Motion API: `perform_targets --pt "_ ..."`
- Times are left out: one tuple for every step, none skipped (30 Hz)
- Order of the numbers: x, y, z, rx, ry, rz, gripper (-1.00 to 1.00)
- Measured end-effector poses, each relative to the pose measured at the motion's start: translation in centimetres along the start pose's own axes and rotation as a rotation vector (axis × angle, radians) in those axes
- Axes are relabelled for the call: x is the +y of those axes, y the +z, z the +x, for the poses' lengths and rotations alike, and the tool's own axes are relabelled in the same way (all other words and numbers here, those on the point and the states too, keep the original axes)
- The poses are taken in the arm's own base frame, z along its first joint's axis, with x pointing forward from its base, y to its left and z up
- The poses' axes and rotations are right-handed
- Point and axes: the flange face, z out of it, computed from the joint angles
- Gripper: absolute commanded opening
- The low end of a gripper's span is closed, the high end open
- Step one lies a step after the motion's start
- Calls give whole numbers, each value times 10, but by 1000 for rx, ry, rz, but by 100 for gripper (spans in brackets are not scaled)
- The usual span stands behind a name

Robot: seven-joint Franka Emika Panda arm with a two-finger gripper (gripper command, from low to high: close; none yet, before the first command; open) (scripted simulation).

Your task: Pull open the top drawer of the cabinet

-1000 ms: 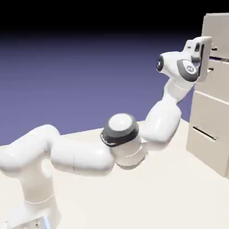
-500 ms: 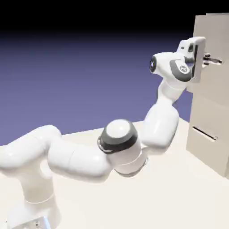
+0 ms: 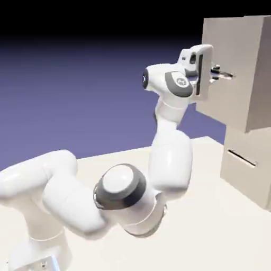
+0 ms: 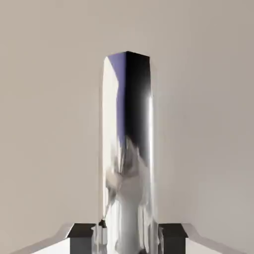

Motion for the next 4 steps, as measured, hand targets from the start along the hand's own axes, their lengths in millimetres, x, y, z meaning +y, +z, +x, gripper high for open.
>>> perform_targets --pt "0 -11 0 0 0 0 100" --pt "0 -11 0 1 0 -2 100" --pt "0 -11 0 1 0 -2 100" --pt "1 -23 0 2 1 -2 100"
